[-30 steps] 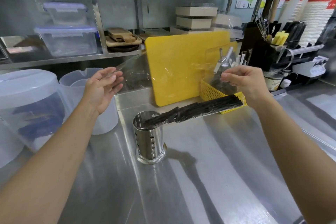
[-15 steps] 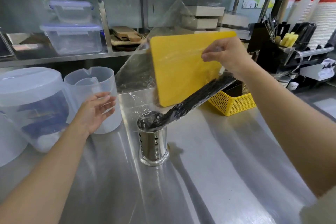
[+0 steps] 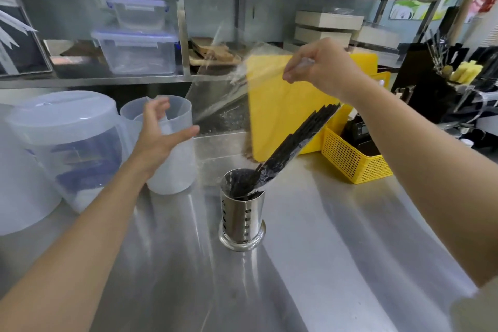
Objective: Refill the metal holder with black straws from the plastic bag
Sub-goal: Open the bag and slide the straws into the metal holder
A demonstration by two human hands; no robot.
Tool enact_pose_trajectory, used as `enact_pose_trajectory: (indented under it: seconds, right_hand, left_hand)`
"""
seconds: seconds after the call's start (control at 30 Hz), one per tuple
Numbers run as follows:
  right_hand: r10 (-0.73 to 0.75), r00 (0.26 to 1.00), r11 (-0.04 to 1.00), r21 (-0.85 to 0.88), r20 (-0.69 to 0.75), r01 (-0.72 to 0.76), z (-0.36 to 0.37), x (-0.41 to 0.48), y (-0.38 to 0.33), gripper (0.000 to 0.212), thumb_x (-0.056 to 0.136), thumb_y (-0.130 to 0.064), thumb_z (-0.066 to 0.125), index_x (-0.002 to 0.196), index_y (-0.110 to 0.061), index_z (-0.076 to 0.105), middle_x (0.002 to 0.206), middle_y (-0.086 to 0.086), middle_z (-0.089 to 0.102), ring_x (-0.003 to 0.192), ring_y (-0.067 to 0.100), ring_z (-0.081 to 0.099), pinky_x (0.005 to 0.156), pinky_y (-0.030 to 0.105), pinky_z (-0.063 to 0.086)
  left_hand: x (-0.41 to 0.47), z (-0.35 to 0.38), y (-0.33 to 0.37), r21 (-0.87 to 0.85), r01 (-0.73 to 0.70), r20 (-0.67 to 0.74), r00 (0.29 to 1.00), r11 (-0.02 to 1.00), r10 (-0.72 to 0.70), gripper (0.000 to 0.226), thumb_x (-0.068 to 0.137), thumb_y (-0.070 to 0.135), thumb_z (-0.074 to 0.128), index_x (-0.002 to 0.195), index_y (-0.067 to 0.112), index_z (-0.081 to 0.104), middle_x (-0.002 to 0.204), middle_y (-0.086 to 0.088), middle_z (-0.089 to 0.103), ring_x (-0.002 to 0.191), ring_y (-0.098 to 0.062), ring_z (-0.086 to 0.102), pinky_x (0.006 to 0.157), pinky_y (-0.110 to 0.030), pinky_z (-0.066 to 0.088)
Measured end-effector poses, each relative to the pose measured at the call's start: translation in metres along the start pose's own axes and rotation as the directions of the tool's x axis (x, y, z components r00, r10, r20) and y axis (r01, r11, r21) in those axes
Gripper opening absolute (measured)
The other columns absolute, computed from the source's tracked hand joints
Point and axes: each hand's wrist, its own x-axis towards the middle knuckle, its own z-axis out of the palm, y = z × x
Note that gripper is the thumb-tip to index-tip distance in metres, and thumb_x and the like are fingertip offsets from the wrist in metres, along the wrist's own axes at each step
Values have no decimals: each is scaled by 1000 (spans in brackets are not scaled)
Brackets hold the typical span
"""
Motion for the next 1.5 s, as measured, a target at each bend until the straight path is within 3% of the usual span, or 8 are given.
enact_pose_trajectory:
  seconds: [0.1,0.3,0.43,0.53,0.8,1.0,1.33,1.5]
  right_hand:
    - [-13,1000,1000,-1,25,13,4,3,-6,17,78,-18,69,91,-7,71,95,9,71,91,14,61,68,9,37]
    - [-85,996,995,-49,8,86,6,-2,-9,26,78,-28,69,98,-11,68,100,0,66,97,12,57,81,22,45]
    - [-88,980,993,62,-177,101,4,-8,6,39,82,-39,62,112,-14,60,106,-7,60,97,3,54,73,-1,36]
    - [9,953,945,315,-303,91,-4,-16,22,39,83,-38,59,114,-13,58,102,-10,59,97,1,56,81,10,43]
    - [77,997,795,603,13,-69,7,-35,57,47,64,-49,68,104,-24,63,93,-9,71,92,11,65,72,24,51]
    - [103,995,793,603,9,-88,33,-43,62,8,81,-15,64,88,-16,69,75,-7,74,77,14,67,68,25,51]
    - [167,961,755,655,-219,17,41,-35,48,7,81,-15,66,79,-22,68,70,-13,71,73,12,63,63,23,47]
    - [215,976,741,656,-25,-146,54,-41,49,12,80,-15,66,92,-19,64,85,0,69,79,13,65,69,26,47]
  left_hand:
    - [0,14,21,-158,-134,38,989,978,142,72,72,21,71,128,27,27,128,-1,52,122,-10,46,99,-24,34]
    - [5,26,29,-219,-216,-62,976,952,207,18,81,1,63,82,19,64,66,17,71,71,1,67,72,-13,49]
    - [2,18,19,-243,-201,-117,977,949,177,18,83,1,60,79,18,63,65,17,71,72,1,67,74,-13,50]
    - [0,12,13,-257,-161,-140,982,953,128,14,84,8,60,81,21,63,67,19,71,75,0,66,79,-15,52]
    - [1,6,0,-370,-112,-151,987,922,59,22,82,8,62,75,28,69,69,12,73,76,-6,67,80,-24,50]
    - [-2,4,2,-366,-46,-143,990,929,-7,13,82,13,64,81,25,67,76,9,73,85,-13,66,85,-29,50]
    - [1,-11,17,-299,-79,-309,951,951,-18,7,84,19,64,81,24,67,74,9,71,79,-13,68,87,-34,55]
    - [0,-12,11,-358,-88,-325,945,929,-35,6,85,15,62,84,19,67,73,6,71,72,-11,67,75,-28,55]
